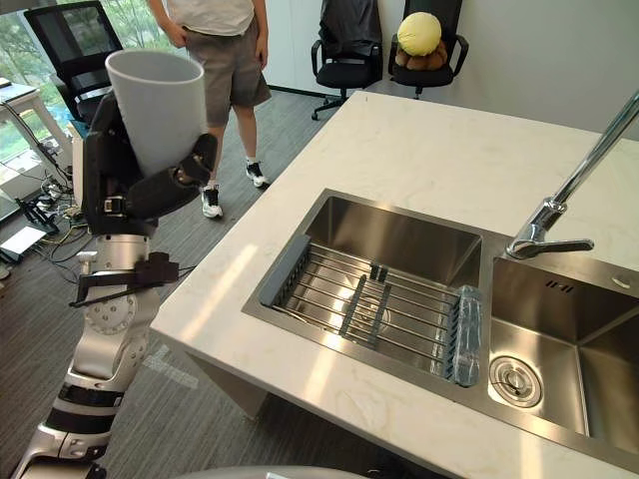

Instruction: Walk over to the sink, pick up the cup, carry it to the dishwasher, place the cup inside the dishwasher, then close the dishwasher door

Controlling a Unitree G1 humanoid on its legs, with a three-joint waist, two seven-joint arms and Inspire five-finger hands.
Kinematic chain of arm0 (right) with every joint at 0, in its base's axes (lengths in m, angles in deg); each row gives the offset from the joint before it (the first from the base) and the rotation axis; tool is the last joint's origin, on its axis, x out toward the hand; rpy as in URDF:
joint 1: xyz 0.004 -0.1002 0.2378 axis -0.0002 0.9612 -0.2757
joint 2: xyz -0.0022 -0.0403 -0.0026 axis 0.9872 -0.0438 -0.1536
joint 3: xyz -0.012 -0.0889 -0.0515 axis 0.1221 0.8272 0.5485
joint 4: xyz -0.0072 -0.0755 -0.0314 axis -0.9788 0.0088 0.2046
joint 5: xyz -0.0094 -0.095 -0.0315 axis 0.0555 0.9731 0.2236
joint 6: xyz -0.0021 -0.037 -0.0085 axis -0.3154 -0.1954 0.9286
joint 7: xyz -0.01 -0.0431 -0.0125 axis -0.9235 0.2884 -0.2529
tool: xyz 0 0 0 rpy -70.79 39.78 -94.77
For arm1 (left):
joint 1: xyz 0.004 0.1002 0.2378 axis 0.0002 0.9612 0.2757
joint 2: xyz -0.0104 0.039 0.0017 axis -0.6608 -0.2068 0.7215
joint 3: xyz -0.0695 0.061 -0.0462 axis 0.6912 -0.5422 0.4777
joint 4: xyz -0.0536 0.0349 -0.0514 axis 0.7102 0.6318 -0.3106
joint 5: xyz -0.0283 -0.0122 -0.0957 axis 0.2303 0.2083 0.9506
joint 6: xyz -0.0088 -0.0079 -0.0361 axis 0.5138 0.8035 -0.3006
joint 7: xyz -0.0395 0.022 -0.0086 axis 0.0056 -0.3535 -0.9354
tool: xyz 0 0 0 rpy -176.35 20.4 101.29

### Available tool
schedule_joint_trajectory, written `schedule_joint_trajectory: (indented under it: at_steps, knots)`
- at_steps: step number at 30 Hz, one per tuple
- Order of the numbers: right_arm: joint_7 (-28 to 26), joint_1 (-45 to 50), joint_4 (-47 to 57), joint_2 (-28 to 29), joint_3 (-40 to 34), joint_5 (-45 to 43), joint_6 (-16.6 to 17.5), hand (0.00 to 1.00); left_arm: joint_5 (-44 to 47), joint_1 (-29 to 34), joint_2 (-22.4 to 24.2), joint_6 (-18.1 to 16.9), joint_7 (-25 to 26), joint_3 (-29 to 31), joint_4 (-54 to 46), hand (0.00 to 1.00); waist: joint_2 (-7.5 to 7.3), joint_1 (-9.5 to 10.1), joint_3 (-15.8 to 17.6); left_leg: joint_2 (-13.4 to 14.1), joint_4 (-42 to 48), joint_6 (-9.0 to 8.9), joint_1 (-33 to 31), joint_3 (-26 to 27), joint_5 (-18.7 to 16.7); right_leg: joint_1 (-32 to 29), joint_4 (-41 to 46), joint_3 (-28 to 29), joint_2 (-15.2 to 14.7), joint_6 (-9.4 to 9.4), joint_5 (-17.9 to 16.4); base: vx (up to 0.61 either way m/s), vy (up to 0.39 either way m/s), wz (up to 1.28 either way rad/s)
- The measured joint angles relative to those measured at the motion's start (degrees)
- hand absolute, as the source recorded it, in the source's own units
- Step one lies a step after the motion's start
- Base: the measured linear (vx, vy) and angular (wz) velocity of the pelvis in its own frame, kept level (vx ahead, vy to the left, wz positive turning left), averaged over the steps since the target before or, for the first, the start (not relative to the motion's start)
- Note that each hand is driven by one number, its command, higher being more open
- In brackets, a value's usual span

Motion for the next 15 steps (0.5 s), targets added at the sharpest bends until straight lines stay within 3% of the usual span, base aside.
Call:
schedule_joint_trajectory:
  at_steps: [2,7,9,11,12,14,15]
  knots:
    - [0.0,-0.4,0.0,0.0,0.1,1.0,-0.5,1.00,0.1,3.1,0.6,1.0,1.5,5.5,1.0,0.00,0.11,0.50,0.0,0.5,2.4,-0.09,-1.2,-0.7,-1.1,0.0,0.6,-0.6,0.2,-0.05,-0.7,0.03,-0.025,0.16]
    - [0.0,-1.1,-0.2,-0.4,0.7,5.0,-1.1,1.00,4.0,8.7,3.2,1.1,5.9,19.7,3.8,0.00,0.48,4.02,0.2,1.4,8.9,0.21,-5.1,-4.3,-3.8,0.1,4.3,-3.8,0.0,-0.15,-4.4,0.02,-0.020,0.34]
    - [-0.6,-0.4,-0.2,0.1,1.6,6.2,0.2,1.00,3.9,11.1,3.3,1.0,6.1,22.4,4.8,0.00,0.75,5.43,0.3,1.7,11.4,0.66,-6.8,-4.6,-4.2,0.3,5.5,-5.2,-0.2,-0.34,-5.7,0.00,-0.017,0.51]
    - [-0.6,0.2,0.1,0.4,1.6,6.1,1.3,1.00,3.9,14.1,3.5,1.0,6.1,24.8,5.3,0.00,1.04,5.53,0.3,1.7,12.0,1.05,-7.7,-4.3,-4.0,0.6,6.3,-6.9,-0.3,-0.25,-6.6,-0.05,-0.022,0.54]
    - [-0.5,0.5,0.3,0.4,1.4,6.0,1.4,1.00,3.7,14.9,3.8,1.1,6.0,25.2,5.4,0.00,1.23,5.52,0.3,1.5,11.3,1.97,-7.9,-3.7,-3.3,0.9,6.7,-8.0,-0.5,0.00,-7.1,-0.11,-0.002,0.71]
    - [-0.8,0.8,0.3,0.2,0.3,6.1,1.3,1.00,2.8,15.4,4.3,1.0,4.9,25.2,5.4,0.00,1.30,5.33,0.3,0.2,7.8,7.07,-7.6,-1.2,-2.5,1.2,7.4,-9.7,-1.6,0.22,-7.5,-0.15,0.021,0.84]
    - [-1.1,1.0,0.4,0.1,-0.1,6.1,1.2,1.00,2.7,15.8,4.2,1.0,4.3,25.3,5.5,0.00,1.39,4.90,0.2,1.1,6.1,9.52,-7.1,6.4,-3.3,1.2,7.2,-10.8,-2.4,0.24,-7.5,-0.12,0.044,1.25]
